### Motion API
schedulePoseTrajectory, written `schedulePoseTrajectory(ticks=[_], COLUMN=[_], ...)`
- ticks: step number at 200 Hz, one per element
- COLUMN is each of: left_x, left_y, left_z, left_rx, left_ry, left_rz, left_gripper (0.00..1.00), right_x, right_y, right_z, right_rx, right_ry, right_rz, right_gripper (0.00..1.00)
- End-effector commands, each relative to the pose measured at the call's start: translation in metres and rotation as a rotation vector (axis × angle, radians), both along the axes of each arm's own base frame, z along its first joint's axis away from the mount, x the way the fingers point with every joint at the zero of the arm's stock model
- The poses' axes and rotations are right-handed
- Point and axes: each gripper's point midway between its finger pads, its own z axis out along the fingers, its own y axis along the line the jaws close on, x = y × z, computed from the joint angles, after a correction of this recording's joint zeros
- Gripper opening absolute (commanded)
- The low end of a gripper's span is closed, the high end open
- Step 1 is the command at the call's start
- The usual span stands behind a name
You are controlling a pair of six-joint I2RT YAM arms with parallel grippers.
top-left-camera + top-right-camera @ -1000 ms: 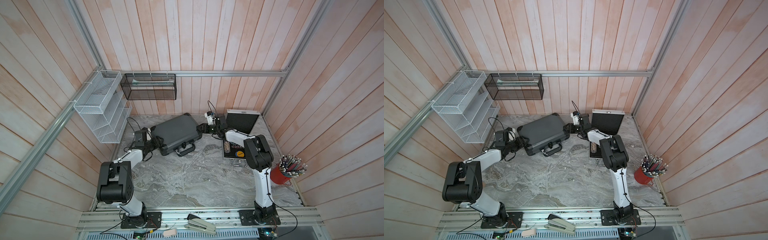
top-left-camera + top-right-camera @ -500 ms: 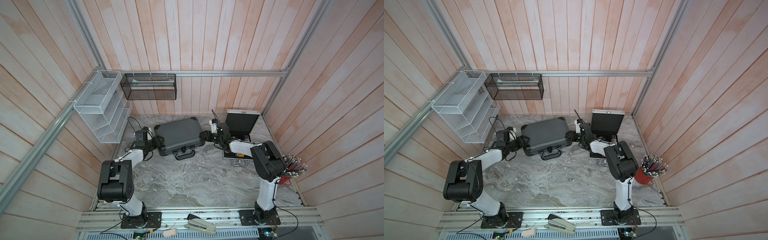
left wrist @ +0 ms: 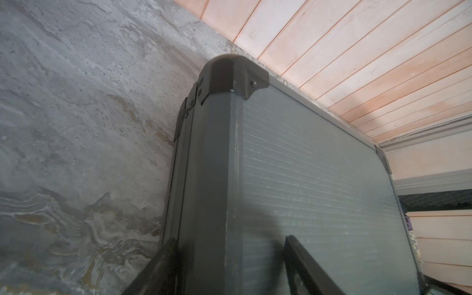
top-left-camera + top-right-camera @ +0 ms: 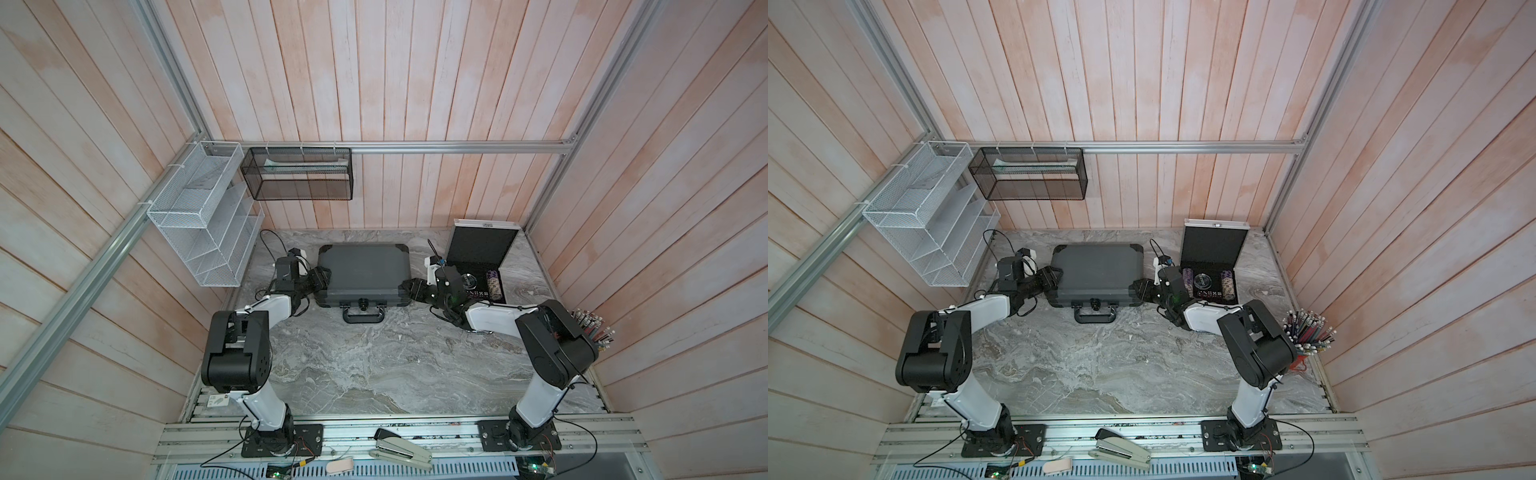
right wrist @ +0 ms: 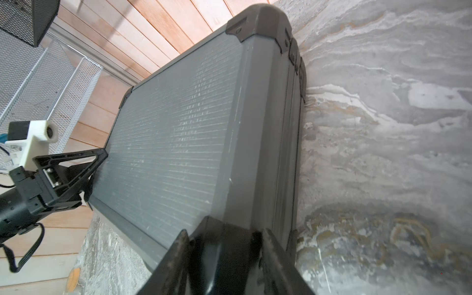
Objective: Open the poker set cases
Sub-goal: Move the poker set case to the center of the board.
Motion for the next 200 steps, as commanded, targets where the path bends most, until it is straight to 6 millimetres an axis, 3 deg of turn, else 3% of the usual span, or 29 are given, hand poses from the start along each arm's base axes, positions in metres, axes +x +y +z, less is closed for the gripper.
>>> schedulePoseTrajectory(ticks=[1,56,96,113,135,148,200], left_x=[-0.05,-0.058,-0.062,-0.064,-0.07,-0.074,-0.099], left_y=[-0.103,-0.107,-0.093,-0.085,-0.075,-0.07,-0.043], left_z=[-0.011,-0.012,-0.003,0.006,0.018,0.024,0.032], left_rx=[-0.163,-0.154,-0.111,-0.088,-0.064,-0.05,0.006], left_ry=[0.104,0.103,0.081,0.056,0.024,0.007,-0.013], left_rz=[-0.369,-0.36,-0.269,-0.228,-0.182,-0.157,-0.03], left_gripper=[0.67,0.71,0.79,0.85,0.99,1.0,1.0], right_x=[-0.105,-0.103,-0.091,-0.086,-0.083,-0.083,-0.089], right_y=[0.051,0.037,0.019,0.006,-0.01,-0.019,-0.034], right_z=[-0.051,-0.053,-0.044,-0.04,-0.033,-0.034,-0.029], right_rx=[0.007,-0.013,-0.047,-0.068,-0.067,-0.069,-0.073], right_ry=[0.275,0.268,0.214,0.192,0.172,0.172,0.154], right_rz=[0.329,0.269,0.185,0.139,0.087,0.063,0.03], right_gripper=[0.45,0.49,0.73,0.78,0.85,0.98,0.98])
